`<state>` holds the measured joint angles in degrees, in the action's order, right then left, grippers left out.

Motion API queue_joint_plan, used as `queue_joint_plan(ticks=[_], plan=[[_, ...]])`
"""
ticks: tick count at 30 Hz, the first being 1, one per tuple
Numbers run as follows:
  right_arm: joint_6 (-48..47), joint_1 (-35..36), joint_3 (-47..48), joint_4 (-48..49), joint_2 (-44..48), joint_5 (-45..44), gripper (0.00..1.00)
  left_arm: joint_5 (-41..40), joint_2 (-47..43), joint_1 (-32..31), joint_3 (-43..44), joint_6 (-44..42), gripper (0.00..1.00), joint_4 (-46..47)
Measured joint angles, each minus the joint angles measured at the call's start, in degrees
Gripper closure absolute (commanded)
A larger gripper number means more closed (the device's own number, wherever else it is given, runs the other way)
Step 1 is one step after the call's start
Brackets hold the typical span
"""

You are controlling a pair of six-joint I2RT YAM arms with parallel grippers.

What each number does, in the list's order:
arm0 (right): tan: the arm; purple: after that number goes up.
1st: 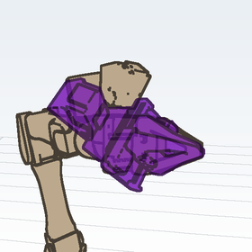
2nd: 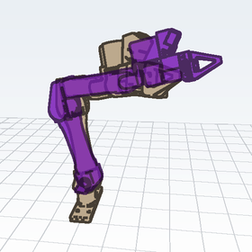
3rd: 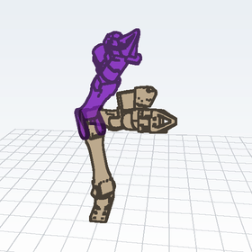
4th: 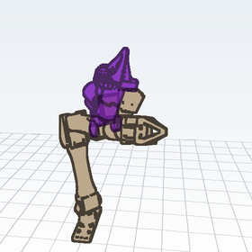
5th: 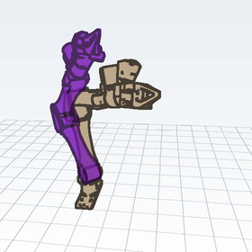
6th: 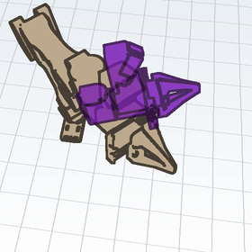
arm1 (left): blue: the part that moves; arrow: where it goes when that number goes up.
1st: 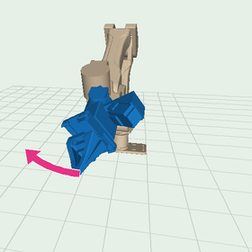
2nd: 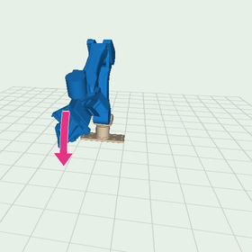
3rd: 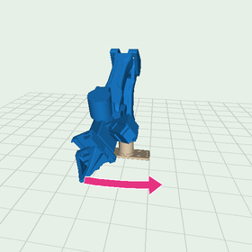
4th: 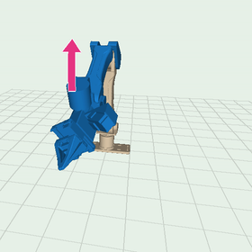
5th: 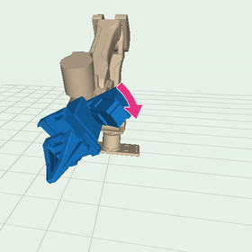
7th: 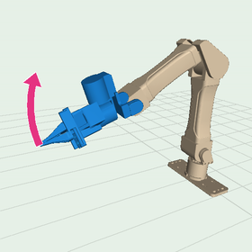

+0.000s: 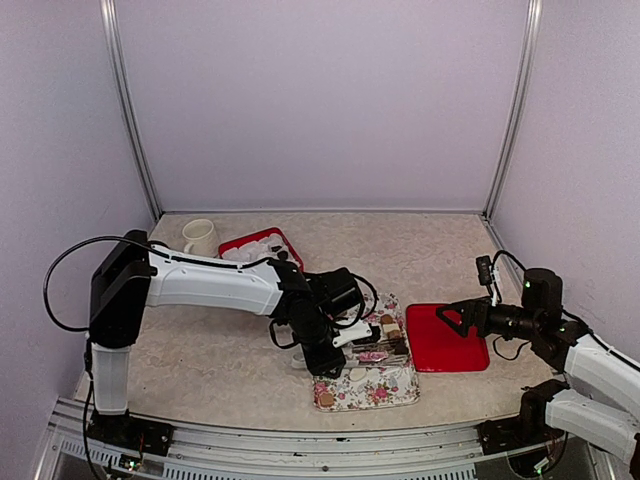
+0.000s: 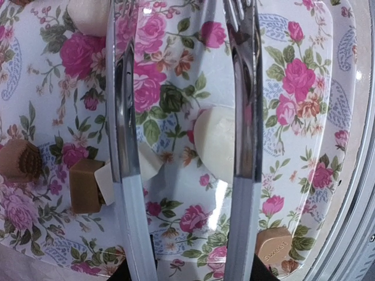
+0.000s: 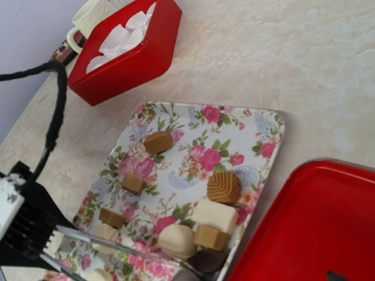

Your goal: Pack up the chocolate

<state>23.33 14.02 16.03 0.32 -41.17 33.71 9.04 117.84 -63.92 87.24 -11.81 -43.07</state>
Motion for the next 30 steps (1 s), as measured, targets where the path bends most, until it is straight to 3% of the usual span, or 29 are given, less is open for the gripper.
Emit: queue_joint_plan(ticks=[14, 22, 30], plan=[[0.0, 0.0, 0.0, 0.0, 0.0, 0.0, 0.00, 0.1, 1.3, -1.2, 1.1, -0.3, 0.64, -0.1], [0.0, 0.0, 0.0, 0.0, 0.0, 0.0, 0.00, 0.0, 1.5, -1.0, 1.6, -0.2, 0.72, 0.0], [0.0, 0.0, 0.0, 0.0, 0.0, 0.0, 0.00, -0.3, -1.6, -0.5, -2.7, 0.0, 0.76, 1.8]])
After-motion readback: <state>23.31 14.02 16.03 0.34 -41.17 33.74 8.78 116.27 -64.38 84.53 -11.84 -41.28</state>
